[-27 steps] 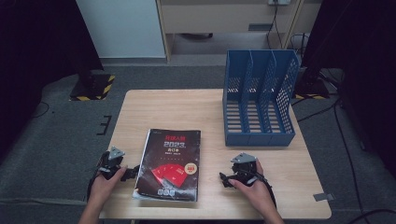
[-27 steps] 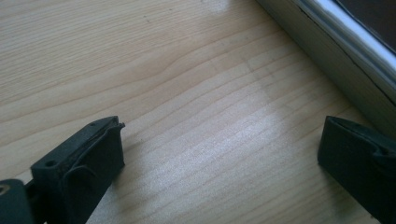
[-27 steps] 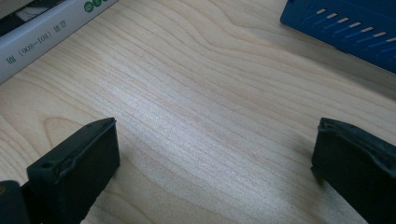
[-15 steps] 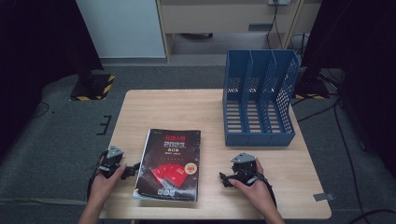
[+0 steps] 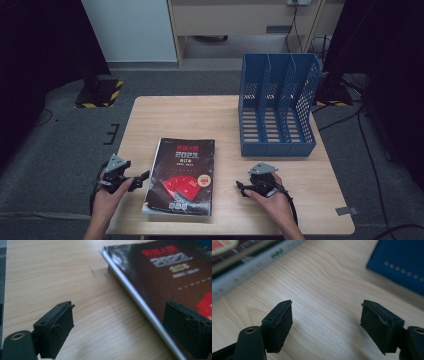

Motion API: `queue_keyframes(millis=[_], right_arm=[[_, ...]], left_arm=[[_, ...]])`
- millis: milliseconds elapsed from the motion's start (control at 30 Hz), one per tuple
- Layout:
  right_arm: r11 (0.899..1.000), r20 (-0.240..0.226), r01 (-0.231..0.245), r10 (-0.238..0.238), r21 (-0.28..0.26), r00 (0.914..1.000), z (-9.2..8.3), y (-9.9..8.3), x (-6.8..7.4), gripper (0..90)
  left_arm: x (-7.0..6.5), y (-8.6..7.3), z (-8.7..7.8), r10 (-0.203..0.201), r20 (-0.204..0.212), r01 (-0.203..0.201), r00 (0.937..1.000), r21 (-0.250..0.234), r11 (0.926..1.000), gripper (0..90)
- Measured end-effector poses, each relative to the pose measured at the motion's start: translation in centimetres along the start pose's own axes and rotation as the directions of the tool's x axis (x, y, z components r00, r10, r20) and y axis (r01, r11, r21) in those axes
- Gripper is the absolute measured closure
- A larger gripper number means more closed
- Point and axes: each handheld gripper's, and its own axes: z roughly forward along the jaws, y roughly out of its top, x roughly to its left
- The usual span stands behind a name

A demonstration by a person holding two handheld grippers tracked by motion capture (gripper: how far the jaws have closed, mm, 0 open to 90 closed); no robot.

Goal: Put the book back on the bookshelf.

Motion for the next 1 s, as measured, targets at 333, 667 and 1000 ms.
queue_keyframes(millis=[333,667,1000], right_arm=[[0.996,-0.058,0.059,-0.063,-0.073,0.9963,-0.6,4.6,3.0,34.7],[0.997,-0.115,0.039,-0.048,-0.071,0.9922,-0.4,6.6,4.1,42.1],[0.999,-0.205,0.009,-0.016,-0.034,0.9786,2.8,7.1,5.4,33.8]], left_arm=[[-2.0,0.9,0.0,0.055,0.015,-0.055,0.9984,0.038,0.9978,15.8],[-2.9,0.1,0.9,0.069,0.025,-0.071,0.9973,0.066,0.9953,19.9],[-3.6,0.5,1.1,0.09,0.097,-0.094,0.9913,0.043,0.9946,32.4]])
